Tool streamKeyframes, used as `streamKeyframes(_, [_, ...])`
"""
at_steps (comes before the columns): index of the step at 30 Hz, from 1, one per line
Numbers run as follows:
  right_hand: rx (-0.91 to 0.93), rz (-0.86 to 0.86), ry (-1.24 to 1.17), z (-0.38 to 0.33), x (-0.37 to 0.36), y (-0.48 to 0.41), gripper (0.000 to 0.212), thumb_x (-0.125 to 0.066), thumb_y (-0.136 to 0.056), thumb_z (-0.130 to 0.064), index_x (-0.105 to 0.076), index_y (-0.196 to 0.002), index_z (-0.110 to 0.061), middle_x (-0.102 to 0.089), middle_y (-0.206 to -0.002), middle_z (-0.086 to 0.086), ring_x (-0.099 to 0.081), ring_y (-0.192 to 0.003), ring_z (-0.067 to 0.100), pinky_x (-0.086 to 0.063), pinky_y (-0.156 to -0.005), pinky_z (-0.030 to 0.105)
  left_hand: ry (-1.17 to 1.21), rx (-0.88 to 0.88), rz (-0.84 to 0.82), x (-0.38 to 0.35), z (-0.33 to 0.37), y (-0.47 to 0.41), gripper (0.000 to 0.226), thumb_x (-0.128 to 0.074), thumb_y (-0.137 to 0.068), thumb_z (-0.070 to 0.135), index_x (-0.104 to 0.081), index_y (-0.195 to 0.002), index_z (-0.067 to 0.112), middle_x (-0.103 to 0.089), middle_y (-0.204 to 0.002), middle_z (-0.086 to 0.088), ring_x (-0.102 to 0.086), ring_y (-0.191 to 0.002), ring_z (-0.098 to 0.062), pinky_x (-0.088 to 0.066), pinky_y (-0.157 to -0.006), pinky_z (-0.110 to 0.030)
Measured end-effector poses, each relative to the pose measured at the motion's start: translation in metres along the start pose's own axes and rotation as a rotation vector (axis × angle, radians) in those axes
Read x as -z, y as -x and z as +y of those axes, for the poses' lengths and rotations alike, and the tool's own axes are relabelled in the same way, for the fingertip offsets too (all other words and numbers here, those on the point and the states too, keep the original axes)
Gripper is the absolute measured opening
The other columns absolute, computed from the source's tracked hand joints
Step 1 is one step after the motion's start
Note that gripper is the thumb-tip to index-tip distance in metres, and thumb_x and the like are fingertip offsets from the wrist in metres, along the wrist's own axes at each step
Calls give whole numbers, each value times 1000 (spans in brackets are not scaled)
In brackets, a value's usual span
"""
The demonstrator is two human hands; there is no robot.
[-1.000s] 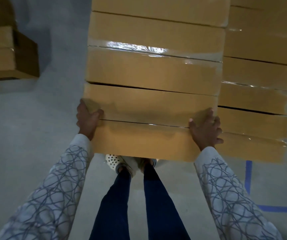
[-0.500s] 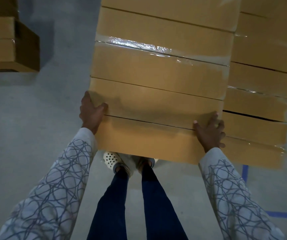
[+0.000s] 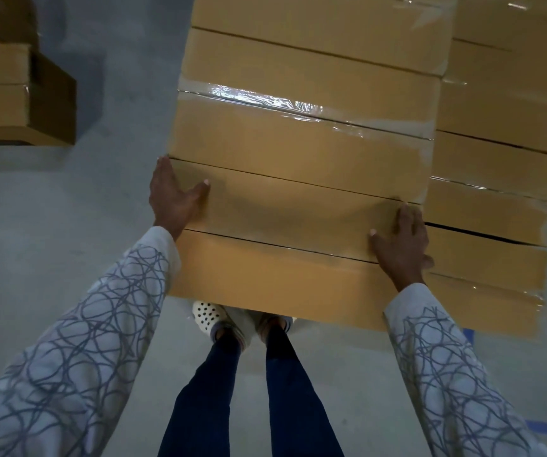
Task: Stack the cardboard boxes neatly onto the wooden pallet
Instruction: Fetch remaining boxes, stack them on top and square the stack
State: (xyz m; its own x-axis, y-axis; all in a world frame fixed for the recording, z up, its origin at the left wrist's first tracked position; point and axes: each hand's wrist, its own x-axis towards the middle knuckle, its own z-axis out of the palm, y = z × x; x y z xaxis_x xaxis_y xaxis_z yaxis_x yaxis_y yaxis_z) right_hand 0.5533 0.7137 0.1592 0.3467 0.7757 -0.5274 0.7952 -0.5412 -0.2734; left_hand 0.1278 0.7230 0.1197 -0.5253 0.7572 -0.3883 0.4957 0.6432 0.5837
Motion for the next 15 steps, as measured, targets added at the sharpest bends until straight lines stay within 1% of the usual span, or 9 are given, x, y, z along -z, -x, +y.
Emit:
streamKeyframes(2, [63, 5, -11, 0, 2, -8, 74, -56, -102, -32, -18, -165, -31, -4, -173, -1, -9, -156, 32, -21, -112, 71, -12, -12, 4, -2, -2, -3, 102, -75, -76, 66, -32, -156, 18, -39, -159, -9, -38, -146, -33, -35, -116, -60])
streamKeyframes(3, [74, 14, -18, -1, 2, -10, 72, -54, -103, -30, -18, -165, -29, -4, -173, -1, -10, -156, 33, -22, -111, 71, 0, -12, 10, -4, -2, -3, 102, -76, -77, 63, -31, -157, 18, -37, -160, -8, -37, -146, -32, -35, -116, -60])
streamKeyframes(5, [66, 41, -33, -3, 2, -12, 74, -58, -102, -32, -18, -165, -25, -2, -173, 1, -11, -155, 35, -23, -112, 71, 60, -9, 29, -5, -3, -2, 105, -78, -73, 65, -32, -157, 23, -38, -158, -6, -39, -145, -30, -36, -116, -59])
streamKeyframes(7, [44, 60, -53, -3, 3, -13, 82, -64, -99, -33, -17, -165, -21, 1, -173, 4, -10, -156, 36, -24, -113, 69, 116, -9, 33, -7, -6, -2, 105, -81, -69, 64, -35, -155, 25, -41, -155, -3, -42, -142, -28, -38, -116, -57])
streamKeyframes(9, [31, 55, -75, -3, 4, -17, 86, -68, -97, -33, -17, -165, -20, -1, -173, 7, -11, -156, 36, -23, -115, 67, 144, -3, 45, -7, -7, -4, 103, -85, -67, 59, -38, -153, 26, -44, -152, -2, -45, -139, -25, -40, -116, -54])
streamKeyframes(12, [33, 64, -102, 1, 6, -21, 90, -72, -94, -34, -19, -165, -20, -8, -173, 7, -13, -155, 36, -24, -117, 62, 188, 18, 73, -7, -5, -6, 106, -88, -60, 57, -42, -151, 25, -47, -148, 2, -49, -135, -21, -43, -114, -50])
streamKeyframes(15, [38, 89, -118, 3, 6, -22, 91, -76, -91, -33, -23, -164, -20, -14, -172, 6, -17, -154, 34, -27, -118, 56, 246, 28, 96, -6, -4, -6, 99, -94, -59, 46, -47, -145, 26, -51, -142, 5, -52, -130, -18, -48, -110, -45])
